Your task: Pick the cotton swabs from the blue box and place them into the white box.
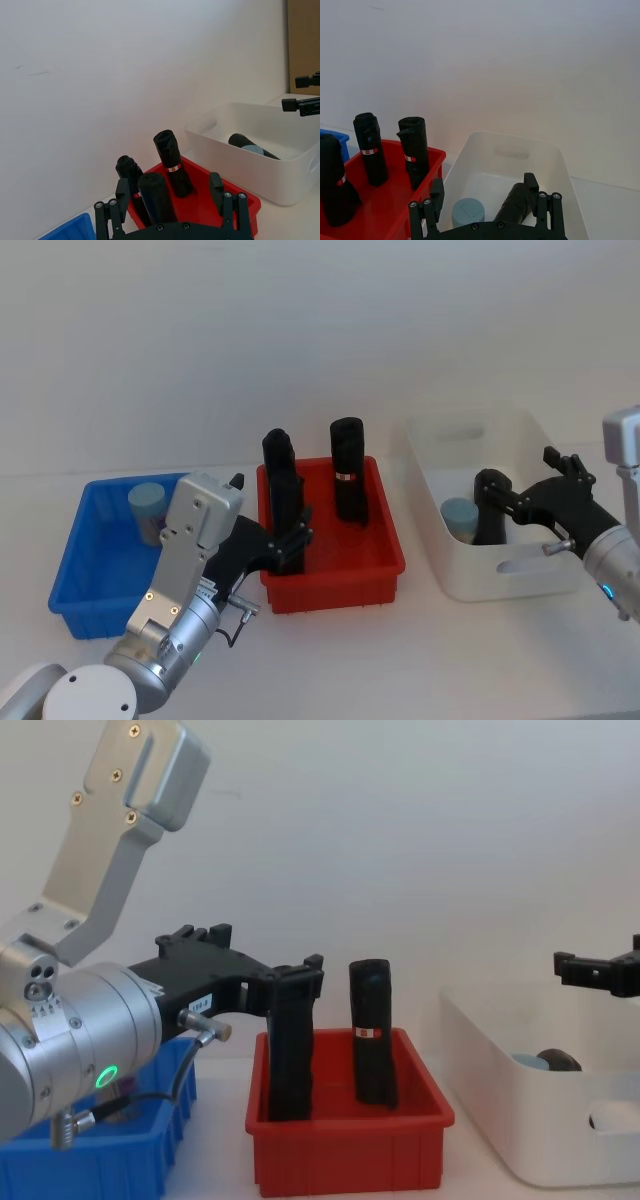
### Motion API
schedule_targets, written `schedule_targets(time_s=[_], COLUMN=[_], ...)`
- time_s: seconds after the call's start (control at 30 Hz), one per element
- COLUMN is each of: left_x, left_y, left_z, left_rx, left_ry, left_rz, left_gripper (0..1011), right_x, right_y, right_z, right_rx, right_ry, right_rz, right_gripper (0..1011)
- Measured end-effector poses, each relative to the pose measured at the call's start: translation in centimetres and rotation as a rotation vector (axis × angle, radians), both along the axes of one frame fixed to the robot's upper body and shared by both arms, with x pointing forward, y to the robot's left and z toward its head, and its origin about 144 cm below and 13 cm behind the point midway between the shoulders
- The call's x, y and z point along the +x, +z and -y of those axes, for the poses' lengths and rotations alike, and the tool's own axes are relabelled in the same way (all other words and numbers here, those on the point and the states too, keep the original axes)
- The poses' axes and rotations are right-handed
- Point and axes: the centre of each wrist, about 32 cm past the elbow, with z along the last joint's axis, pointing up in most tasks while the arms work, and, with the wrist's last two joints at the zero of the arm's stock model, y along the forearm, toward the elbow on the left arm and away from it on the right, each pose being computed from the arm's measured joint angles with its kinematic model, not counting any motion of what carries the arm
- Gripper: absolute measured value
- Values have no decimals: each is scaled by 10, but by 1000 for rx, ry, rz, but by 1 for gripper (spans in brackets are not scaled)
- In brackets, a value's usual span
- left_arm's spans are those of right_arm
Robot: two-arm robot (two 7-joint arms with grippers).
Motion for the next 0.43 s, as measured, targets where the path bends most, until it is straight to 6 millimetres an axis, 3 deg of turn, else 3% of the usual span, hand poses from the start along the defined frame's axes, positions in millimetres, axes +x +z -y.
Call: schedule_targets(time_s=[0.43], left_x=[0], left_y=[0], left_z=[0], left_rx=[0], left_ry=[0], left_rz=[0], left_gripper=[1004], right_x=[0], right_y=[0], right_z=[0], right_rx=[-1], right_ry=[0], right_rz=[2], right_gripper=[1001])
